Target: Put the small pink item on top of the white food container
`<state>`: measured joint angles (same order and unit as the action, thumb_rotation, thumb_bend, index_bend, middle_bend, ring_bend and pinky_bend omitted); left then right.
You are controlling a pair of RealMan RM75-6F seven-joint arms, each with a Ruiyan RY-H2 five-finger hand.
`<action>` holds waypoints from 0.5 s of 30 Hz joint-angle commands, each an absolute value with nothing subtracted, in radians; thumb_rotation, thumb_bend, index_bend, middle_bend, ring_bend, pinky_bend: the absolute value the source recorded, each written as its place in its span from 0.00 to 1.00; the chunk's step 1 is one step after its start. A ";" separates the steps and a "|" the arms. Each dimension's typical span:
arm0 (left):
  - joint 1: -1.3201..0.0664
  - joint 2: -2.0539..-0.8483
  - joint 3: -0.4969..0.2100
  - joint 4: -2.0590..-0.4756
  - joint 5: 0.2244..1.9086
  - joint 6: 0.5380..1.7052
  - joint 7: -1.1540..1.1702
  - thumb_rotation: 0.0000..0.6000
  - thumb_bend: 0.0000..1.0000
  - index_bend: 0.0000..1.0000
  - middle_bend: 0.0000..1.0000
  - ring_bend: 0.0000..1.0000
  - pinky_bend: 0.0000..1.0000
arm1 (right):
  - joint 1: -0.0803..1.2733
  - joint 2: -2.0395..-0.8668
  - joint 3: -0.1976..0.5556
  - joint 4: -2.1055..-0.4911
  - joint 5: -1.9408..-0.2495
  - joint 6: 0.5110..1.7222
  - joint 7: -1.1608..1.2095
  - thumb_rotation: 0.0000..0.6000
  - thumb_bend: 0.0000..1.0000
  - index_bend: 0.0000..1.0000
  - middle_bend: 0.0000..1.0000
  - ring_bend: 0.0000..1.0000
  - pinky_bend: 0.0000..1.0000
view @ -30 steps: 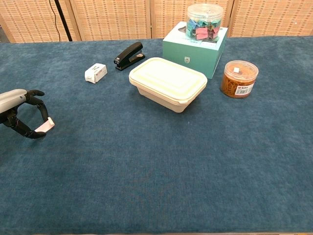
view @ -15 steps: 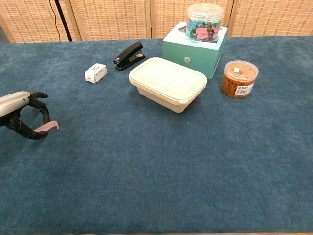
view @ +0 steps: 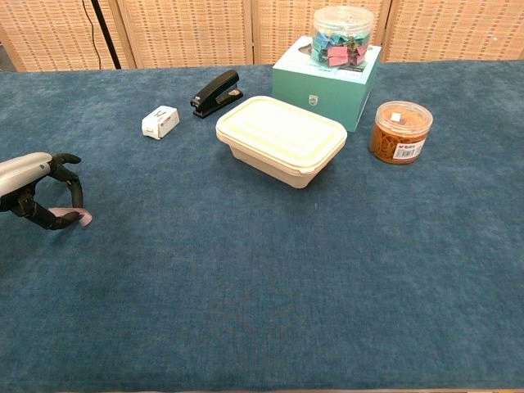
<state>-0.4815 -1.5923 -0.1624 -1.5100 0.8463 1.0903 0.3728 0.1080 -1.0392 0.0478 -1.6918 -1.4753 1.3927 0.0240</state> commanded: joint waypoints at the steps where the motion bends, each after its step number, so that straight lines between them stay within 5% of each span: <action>1: -0.482 -1.593 -0.162 -1.510 0.844 1.090 0.375 1.00 0.44 0.59 0.00 0.00 0.00 | 0.108 -1.039 0.048 -1.692 -1.475 1.392 0.025 1.00 0.00 0.00 0.00 0.00 0.00; 15: -0.472 -1.552 -0.157 -1.563 0.892 1.119 0.361 1.00 0.44 0.60 0.00 0.00 0.00 | 0.109 -1.036 0.046 -1.694 -1.476 1.389 0.032 1.00 0.00 0.00 0.00 0.00 0.00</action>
